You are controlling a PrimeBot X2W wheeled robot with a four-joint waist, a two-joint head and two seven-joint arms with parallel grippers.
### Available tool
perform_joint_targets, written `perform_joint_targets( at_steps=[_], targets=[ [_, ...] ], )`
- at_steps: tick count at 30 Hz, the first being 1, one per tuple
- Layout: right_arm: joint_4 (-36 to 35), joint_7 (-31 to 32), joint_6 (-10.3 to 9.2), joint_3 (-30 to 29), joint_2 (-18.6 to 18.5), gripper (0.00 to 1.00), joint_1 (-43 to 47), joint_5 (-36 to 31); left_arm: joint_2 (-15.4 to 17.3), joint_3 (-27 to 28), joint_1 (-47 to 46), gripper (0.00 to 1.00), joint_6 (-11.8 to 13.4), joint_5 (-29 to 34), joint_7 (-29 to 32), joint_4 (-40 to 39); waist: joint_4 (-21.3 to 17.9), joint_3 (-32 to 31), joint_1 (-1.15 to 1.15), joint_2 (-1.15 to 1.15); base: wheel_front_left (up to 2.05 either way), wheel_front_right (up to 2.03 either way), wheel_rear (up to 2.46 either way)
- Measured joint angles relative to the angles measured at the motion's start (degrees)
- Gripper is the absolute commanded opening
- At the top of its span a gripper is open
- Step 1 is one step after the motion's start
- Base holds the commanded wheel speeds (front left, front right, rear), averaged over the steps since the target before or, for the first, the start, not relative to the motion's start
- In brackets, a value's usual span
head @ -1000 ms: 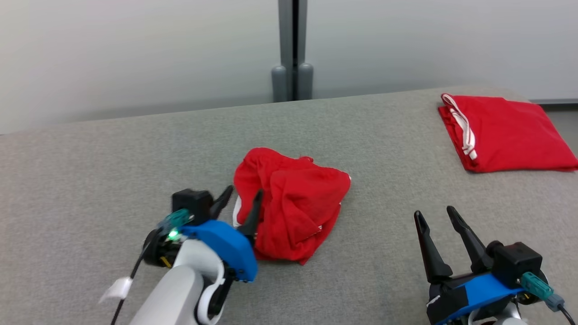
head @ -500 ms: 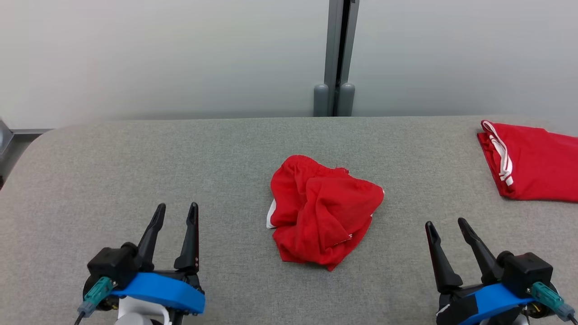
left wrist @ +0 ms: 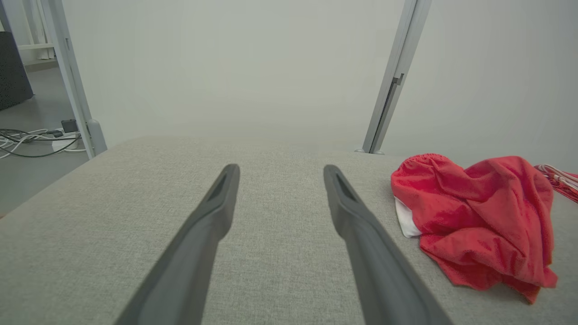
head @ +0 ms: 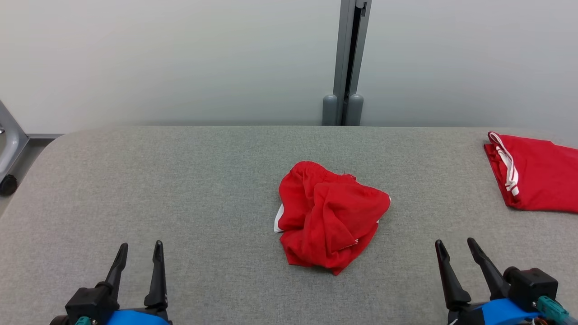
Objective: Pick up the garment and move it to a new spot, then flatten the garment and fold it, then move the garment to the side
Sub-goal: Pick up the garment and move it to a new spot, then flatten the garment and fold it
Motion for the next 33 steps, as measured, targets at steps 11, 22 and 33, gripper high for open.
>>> perform_joint_targets(
  at_steps=[11, 22, 33],
  targets=[
    [0.47, 0.24, 0.00, -2.48, 0.38, 1.00, 1.35, -0.32, -0.23, 0.97, 1.22, 1.00, 0.29, 3.03, 0.00, -0.12, -0.93, -0.23, 0.00, 0.00, 0.00, 0.00, 0.00],
    [0.40, -0.16, 0.00, -2.79, 0.54, 1.00, 1.37, -0.44, -0.18, 0.89, 1.19, 1.00, -0.08, 2.61, 0.00, 2.13, -1.60, -0.15, 0.00, 0.00, 0.00, 0.00, 0.00],
    [0.21, -0.12, 0.00, -1.35, 0.59, 1.00, 1.11, -0.02, 0.52, -0.19, -1.49, 1.00, -0.75, 1.66, 4.00, 1.16, -3.00, 0.75, 0.00, 0.00, 0.00, 0.00, 0.00]
  ],
)
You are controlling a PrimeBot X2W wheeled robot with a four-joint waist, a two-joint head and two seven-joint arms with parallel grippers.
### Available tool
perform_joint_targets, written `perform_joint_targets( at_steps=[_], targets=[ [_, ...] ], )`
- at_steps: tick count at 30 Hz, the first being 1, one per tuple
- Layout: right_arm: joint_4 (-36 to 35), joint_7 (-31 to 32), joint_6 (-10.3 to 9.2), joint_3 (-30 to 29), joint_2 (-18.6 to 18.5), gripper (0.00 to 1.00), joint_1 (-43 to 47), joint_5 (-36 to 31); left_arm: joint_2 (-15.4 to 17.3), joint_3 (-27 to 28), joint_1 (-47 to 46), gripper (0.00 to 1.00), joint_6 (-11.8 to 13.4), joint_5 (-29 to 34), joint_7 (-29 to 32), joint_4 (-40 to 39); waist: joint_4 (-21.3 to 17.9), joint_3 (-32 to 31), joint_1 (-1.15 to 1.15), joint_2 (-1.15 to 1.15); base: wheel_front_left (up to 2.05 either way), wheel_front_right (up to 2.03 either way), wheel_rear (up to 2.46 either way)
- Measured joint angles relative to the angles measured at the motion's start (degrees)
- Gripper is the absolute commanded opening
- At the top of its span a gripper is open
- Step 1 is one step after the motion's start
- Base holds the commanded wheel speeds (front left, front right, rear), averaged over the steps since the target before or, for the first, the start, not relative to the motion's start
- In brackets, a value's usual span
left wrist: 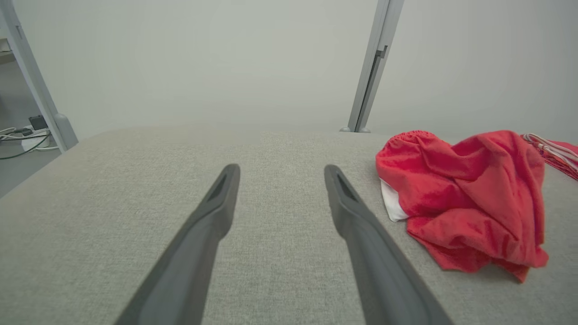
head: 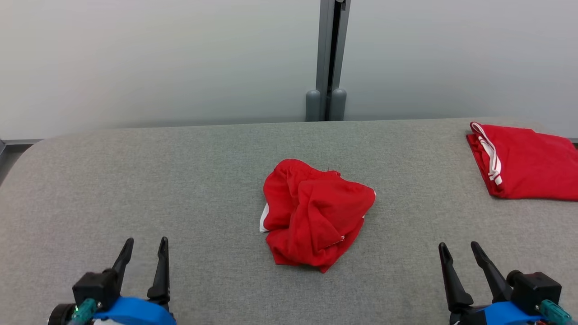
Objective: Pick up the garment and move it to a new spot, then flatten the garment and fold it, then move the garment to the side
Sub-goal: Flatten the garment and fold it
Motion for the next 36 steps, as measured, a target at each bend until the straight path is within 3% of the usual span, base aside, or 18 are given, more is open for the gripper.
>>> perform_joint_targets(
  at_steps=[8, 12, 17, 25, 36],
  targets=[
    [-0.20, -0.66, 0.00, 3.10, 0.04, 1.00, -2.76, 0.86, 4.36, -0.96, -11.44, 1.00, -3.15, -4.65, 16.35, -0.46, -4.30, 3.85, 0.01, 0.00, 0.00, 0.00, 0.00],
    [0.11, -0.73, 0.01, 6.09, 0.05, 1.00, -5.94, 0.46, 6.39, -2.60, -19.16, 1.00, -4.52, -11.99, 25.95, -0.34, -7.79, 7.33, 0.02, 0.01, 0.00, 0.00, 0.00],
    [0.56, -1.35, 0.01, 9.77, 0.13, 1.00, -11.21, -0.04, 13.14, -9.09, -26.66, 1.00, -4.63, -20.08, 35.11, -1.70, -12.91, 11.33, 0.02, 0.02, 0.00, 0.00, 0.00],
    [4.13, -4.36, 0.00, 12.77, 0.12, 1.00, -14.13, 2.21, 21.27, -19.00, -35.31, 1.00, -4.64, -28.15, 44.10, -4.63, -18.96, 14.83, 0.01, 0.02, 0.00, 0.00, 0.00],
    [7.88, -7.75, 0.00, 16.55, 0.09, 1.00, -17.14, 6.16, 29.50, -34.43, -46.17, 1.00, -4.64, -30.73, 52.07, -8.57, -25.35, 18.38, 0.00, 0.01, 0.00, 0.00, 0.00]
  ],
)
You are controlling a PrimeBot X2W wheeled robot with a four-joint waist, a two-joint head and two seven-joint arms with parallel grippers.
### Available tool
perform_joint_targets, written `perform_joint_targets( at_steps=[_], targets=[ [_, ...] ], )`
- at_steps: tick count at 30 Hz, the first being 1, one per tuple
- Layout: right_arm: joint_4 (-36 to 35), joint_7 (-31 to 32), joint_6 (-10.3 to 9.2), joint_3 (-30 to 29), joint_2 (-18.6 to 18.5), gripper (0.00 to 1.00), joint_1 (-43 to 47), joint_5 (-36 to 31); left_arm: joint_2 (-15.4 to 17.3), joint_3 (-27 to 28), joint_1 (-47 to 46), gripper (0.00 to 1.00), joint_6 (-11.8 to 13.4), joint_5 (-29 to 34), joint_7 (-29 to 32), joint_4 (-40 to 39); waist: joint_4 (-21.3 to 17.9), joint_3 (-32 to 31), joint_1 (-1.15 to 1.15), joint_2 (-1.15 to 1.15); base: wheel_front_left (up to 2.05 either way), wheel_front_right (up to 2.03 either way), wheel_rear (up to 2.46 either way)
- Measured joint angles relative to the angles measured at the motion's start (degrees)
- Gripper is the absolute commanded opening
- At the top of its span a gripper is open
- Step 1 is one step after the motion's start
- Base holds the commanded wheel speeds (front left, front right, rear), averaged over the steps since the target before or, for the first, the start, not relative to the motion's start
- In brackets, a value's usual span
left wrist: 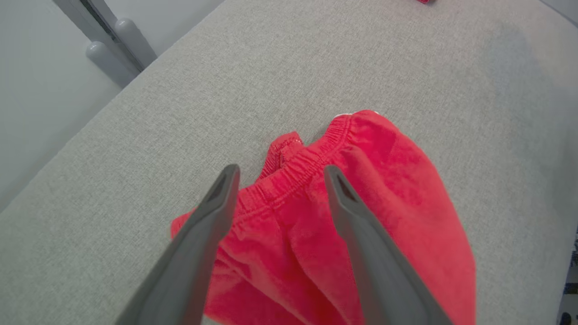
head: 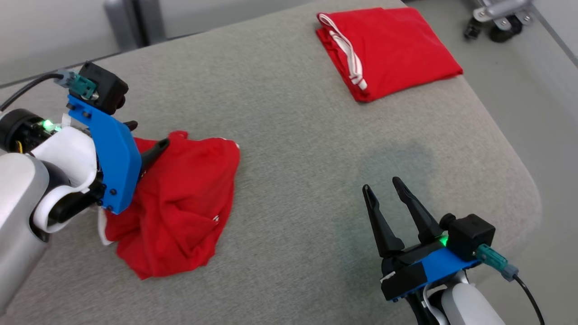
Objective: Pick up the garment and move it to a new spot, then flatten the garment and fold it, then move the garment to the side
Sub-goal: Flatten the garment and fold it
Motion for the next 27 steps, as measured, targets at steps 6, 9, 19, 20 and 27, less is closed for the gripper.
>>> perform_joint_targets(
  at_steps=[6, 9, 19, 20, 27],
  targets=[
    [1.44, -1.14, 0.00, 2.42, 0.01, 1.00, -1.38, 2.52, 4.45, -8.83, -4.59, 1.00, -0.01, 1.16, 0.00, 0.64, -3.02, 2.60, 0.01, 0.00, 0.00, 0.00, 0.00],
    [2.19, -1.53, 0.00, 2.97, -0.01, 1.00, -1.88, 3.07, 6.39, -12.80, -6.05, 1.00, -0.01, -0.38, 1.69, 1.10, -3.99, 3.39, 0.00, 0.00, 0.00, 0.00, 0.00],
    [2.44, -1.83, 0.00, 2.61, -0.03, 1.00, -2.63, 4.20, 10.05, -21.80, -9.50, 0.00, -0.19, -7.26, 8.21, 0.02, -4.22, 4.54, 0.00, -0.01, 0.00, 0.00, 0.00],
    [2.38, -1.83, 0.00, 2.52, -0.02, 1.00, -2.64, 4.22, 9.76, -21.95, -9.82, 0.00, -0.19, -7.37, 7.13, -0.16, -3.96, 4.50, 0.00, -0.01, 0.00, 0.00, 0.00],
    [2.24, -1.89, 0.00, 1.42, 0.02, 1.00, -3.16, 3.22, 3.08, -18.60, -11.98, 0.00, -0.19, -10.96, -10.39, -1.77, -1.45, 2.39, 0.00, -0.01, 0.00, 0.00, 0.00]
  ],
)
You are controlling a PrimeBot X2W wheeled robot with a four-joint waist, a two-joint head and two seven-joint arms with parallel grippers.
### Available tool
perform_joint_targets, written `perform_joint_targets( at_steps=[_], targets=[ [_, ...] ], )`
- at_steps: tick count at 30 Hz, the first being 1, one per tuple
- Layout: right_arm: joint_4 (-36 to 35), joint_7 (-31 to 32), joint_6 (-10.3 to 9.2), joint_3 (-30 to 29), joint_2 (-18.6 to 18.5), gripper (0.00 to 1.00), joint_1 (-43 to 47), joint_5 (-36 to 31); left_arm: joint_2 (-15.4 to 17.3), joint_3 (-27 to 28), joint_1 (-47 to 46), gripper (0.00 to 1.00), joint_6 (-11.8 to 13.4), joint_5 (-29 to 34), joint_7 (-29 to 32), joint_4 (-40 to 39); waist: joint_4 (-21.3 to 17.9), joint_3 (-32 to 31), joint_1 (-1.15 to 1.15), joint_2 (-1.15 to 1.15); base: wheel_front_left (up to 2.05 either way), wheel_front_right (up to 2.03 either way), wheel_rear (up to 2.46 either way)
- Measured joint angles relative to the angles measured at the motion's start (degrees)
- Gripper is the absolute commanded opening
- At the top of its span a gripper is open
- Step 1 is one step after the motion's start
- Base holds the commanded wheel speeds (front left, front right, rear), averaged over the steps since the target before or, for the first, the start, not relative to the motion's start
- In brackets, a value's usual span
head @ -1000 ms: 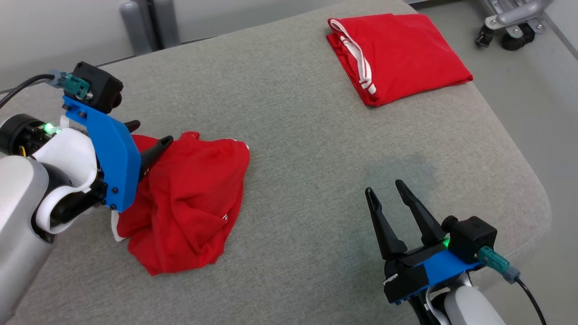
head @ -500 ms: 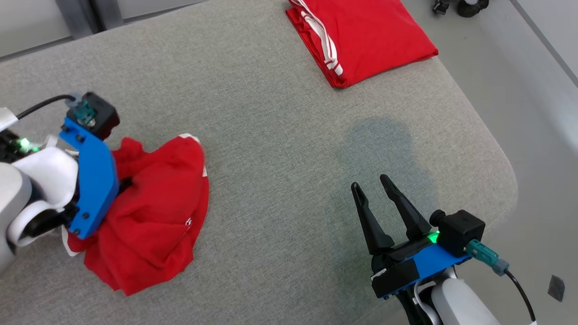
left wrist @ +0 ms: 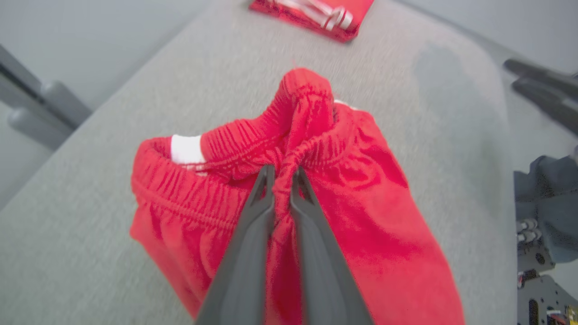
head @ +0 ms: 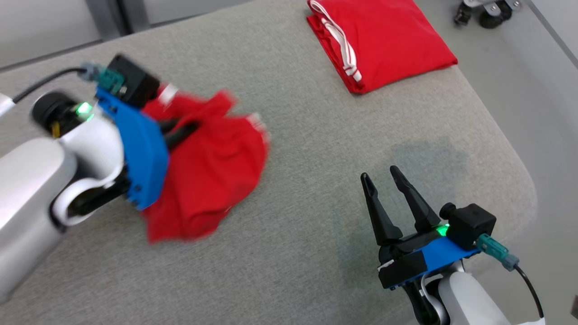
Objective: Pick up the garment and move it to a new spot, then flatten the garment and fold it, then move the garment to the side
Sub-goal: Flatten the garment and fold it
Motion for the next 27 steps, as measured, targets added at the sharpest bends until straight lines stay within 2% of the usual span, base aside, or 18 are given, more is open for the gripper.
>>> perform_joint_targets(
  at_steps=[6, 10, 14, 20, 23, 25, 26, 27],
  targets=[
    [0.49, 0.00, 0.00, -1.67, -0.02, 1.00, 0.31, -1.42, -6.81, 2.13, -4.00, 0.00, 0.00, -0.69, -20.30, -3.50, 2.95, -3.50, 0.00, 0.00, 0.00, 0.00, 0.00],
    [0.69, 0.00, 0.00, -2.34, -0.02, 1.00, 1.13, -2.02, -9.38, 0.23, -5.01, 0.00, 0.00, -1.77, -30.05, -4.83, 5.02, -5.65, -0.02, -0.01, 0.00, 0.00, 0.00],
    [0.71, 0.01, 0.00, -3.59, 0.01, 1.00, 1.94, -2.66, -9.59, -1.18, -2.68, 0.00, -0.01, -4.57, -37.30, -2.47, 7.19, -7.21, -0.01, 0.00, 0.00, 0.00, 0.00],
    [0.33, 0.86, 0.00, -4.67, -0.01, 1.00, 3.50, -3.41, -5.71, -3.36, 7.58, 0.00, 0.01, -9.59, -41.29, 6.99, 10.42, -8.72, 0.00, 0.00, 0.00, 0.00, 0.00],
    [-0.26, 1.33, 0.00, -5.46, 0.00, 1.00, 4.07, -3.90, -4.44, -3.08, 13.31, 0.00, 2.42, -12.04, -43.06, 12.34, 12.14, -9.44, 0.00, -0.01, 0.00, 0.00, 0.00],
    [-0.62, 1.64, 0.00, -5.80, -0.02, 1.00, 4.69, -4.12, -4.69, -2.42, 17.12, 0.00, 4.75, -13.90, -44.02, 15.33, 13.33, -9.96, -0.01, -0.01, 0.00, 0.00, 0.00],
    [-0.75, 1.92, 0.00, -6.05, -0.01, 1.00, 4.90, -4.39, -5.13, -2.11, 19.15, 0.11, 5.97, -15.13, -44.35, 16.69, 13.93, -10.24, 0.00, -0.01, 0.00, 0.00, 0.00],
    [-1.04, 2.09, 0.00, -6.20, 0.00, 1.00, 5.08, -4.46, -5.73, -1.49, 21.23, 0.54, 7.39, -16.04, -44.57, 17.98, 14.54, -10.51, 0.00, -0.01, 0.00, 0.00, 0.00]
  ],
)
